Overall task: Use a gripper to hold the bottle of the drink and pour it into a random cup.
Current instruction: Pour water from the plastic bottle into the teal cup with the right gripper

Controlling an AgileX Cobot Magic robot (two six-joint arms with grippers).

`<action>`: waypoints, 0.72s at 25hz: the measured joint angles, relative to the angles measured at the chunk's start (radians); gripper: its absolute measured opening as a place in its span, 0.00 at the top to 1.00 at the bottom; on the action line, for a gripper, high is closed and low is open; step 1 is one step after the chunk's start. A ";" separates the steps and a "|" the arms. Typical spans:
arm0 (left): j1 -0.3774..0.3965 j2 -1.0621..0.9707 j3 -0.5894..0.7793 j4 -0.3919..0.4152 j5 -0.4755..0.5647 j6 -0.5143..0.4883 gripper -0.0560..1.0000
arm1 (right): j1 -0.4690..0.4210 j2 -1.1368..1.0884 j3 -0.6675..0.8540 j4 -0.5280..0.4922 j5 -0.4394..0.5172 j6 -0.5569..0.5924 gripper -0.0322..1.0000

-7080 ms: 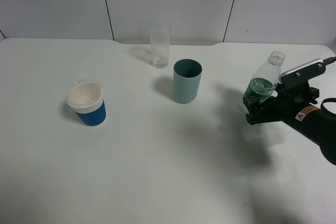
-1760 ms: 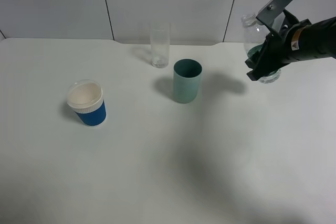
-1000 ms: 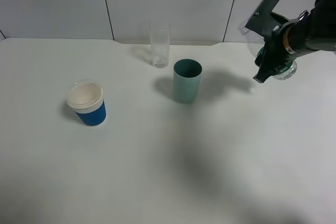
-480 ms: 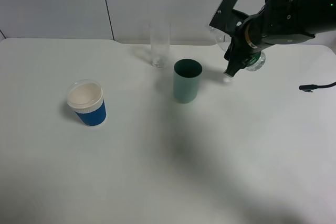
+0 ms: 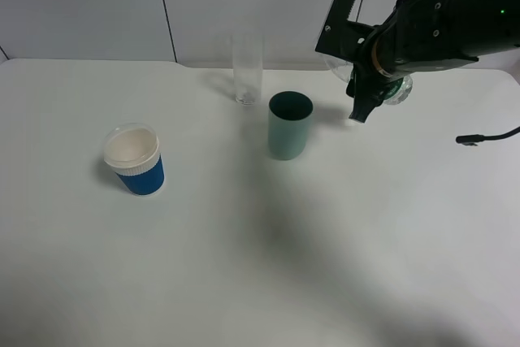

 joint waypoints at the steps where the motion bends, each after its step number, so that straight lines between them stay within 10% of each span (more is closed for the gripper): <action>1: 0.000 0.000 0.000 0.000 0.000 0.000 0.01 | 0.005 0.000 0.000 0.000 0.002 0.000 0.42; 18: 0.000 0.000 0.000 0.000 0.000 0.000 0.01 | 0.098 0.082 -0.061 -0.009 0.125 -0.016 0.42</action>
